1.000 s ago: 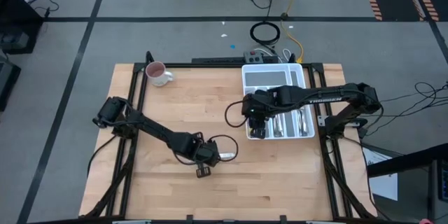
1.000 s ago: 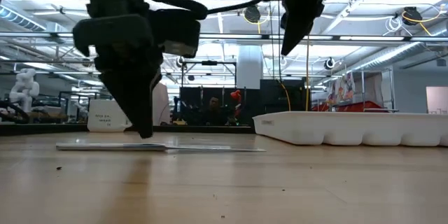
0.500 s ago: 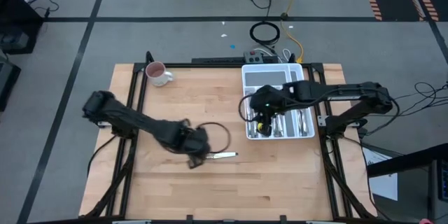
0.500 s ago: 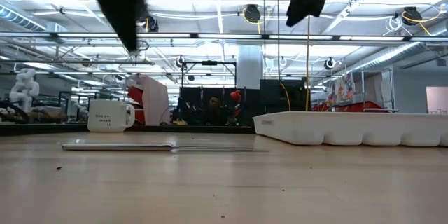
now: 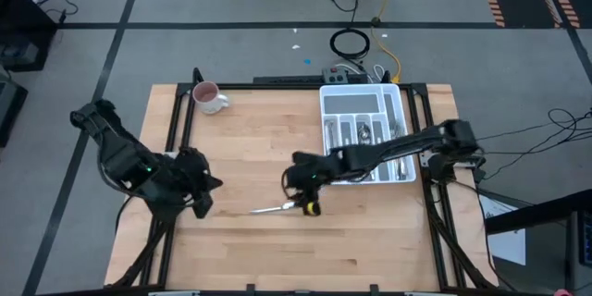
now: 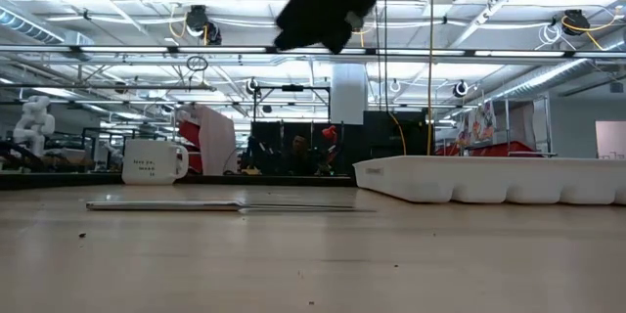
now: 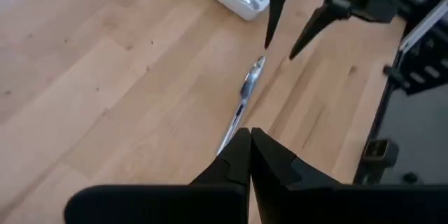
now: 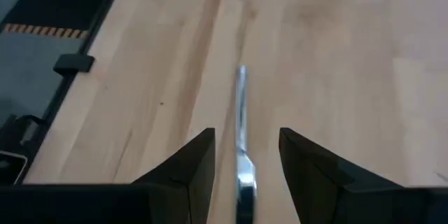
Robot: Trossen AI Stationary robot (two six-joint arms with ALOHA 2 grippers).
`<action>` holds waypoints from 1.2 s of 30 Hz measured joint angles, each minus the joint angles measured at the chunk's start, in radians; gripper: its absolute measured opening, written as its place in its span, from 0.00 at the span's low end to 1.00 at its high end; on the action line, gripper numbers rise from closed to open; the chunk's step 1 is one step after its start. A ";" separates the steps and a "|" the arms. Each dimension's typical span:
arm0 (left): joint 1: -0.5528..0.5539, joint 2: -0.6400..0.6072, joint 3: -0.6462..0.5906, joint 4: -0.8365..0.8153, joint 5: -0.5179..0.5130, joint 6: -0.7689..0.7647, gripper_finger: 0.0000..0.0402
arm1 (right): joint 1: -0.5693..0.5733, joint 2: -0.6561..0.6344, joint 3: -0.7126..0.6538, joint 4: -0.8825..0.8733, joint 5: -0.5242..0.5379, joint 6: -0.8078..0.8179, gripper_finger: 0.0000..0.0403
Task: Sort silverware
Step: Put the knife in the left section of the silverware tray
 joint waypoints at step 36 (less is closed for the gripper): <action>-0.013 0.023 -0.001 -0.174 0.053 0.008 0.11 | 0.011 0.654 0.571 -0.503 0.073 -0.106 0.41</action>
